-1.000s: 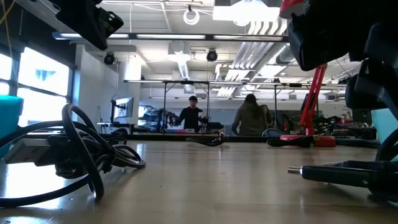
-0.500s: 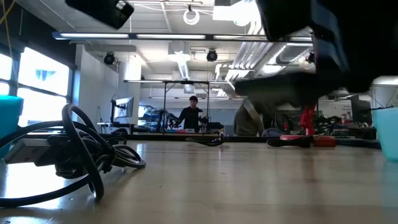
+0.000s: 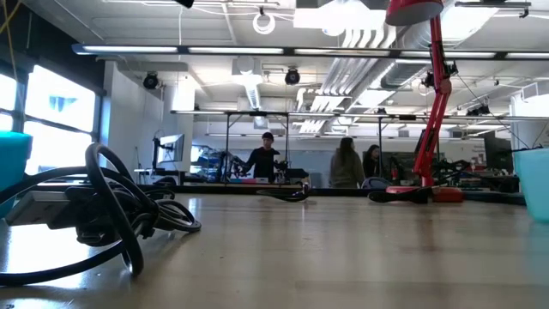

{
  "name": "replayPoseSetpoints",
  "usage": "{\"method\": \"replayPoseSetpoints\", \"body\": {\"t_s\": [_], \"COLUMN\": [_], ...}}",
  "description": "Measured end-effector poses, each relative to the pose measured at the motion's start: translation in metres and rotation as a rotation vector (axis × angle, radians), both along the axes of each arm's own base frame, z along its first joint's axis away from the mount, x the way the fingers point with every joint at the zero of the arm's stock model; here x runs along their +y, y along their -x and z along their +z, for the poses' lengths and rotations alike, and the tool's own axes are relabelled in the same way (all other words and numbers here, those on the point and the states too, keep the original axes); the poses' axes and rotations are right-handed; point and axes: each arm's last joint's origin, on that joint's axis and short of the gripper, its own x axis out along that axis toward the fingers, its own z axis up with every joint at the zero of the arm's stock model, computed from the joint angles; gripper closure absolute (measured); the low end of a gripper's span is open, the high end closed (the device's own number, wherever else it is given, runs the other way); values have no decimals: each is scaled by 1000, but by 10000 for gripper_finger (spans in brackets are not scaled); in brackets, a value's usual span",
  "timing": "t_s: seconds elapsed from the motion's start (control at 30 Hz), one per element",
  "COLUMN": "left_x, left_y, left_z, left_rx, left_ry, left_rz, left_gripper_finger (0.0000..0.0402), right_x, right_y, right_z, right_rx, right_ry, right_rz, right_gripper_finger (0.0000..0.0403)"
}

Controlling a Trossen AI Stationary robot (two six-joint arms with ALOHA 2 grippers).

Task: Pick & Place USB Port
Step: Put the black USB cable into the dark blue bin

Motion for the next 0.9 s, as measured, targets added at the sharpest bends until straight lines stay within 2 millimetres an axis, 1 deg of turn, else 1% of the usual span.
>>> {"method": "replayPoseSetpoints", "body": {"t_s": [0.07,0.17,0.3,0.4,0.5,0.7,0.9], "left_x": [-1,-2,-5,-7,-8,-8,-7], "left_y": [-2,-4,-7,-7,-9,-11,-12], "left_z": [4,12,24,33,39,41,40], "left_rx": [-42,-127,-233,-299,-339,-336,-331], "left_ry": [13,45,122,210,276,350,357], "left_rz": [-10,-49,-126,-176,-184,-164,-82], "left_gripper_finger": [256,219,197,195,195,195,195], "right_x": [-2,-5,-9,-12,-16,-26,-33], "right_y": [-1,0,0,-1,-4,-9,-15], "right_z": [19,43,59,64,67,70,75], "right_rx": [-82,-188,-278,-313,-332,-336,-355], "right_ry": [52,142,282,400,501,703,825], "right_rz": [-13,-30,-35,-24,1,75,133], "right_gripper_finger": [398,398,398,398,398,398,399]}}
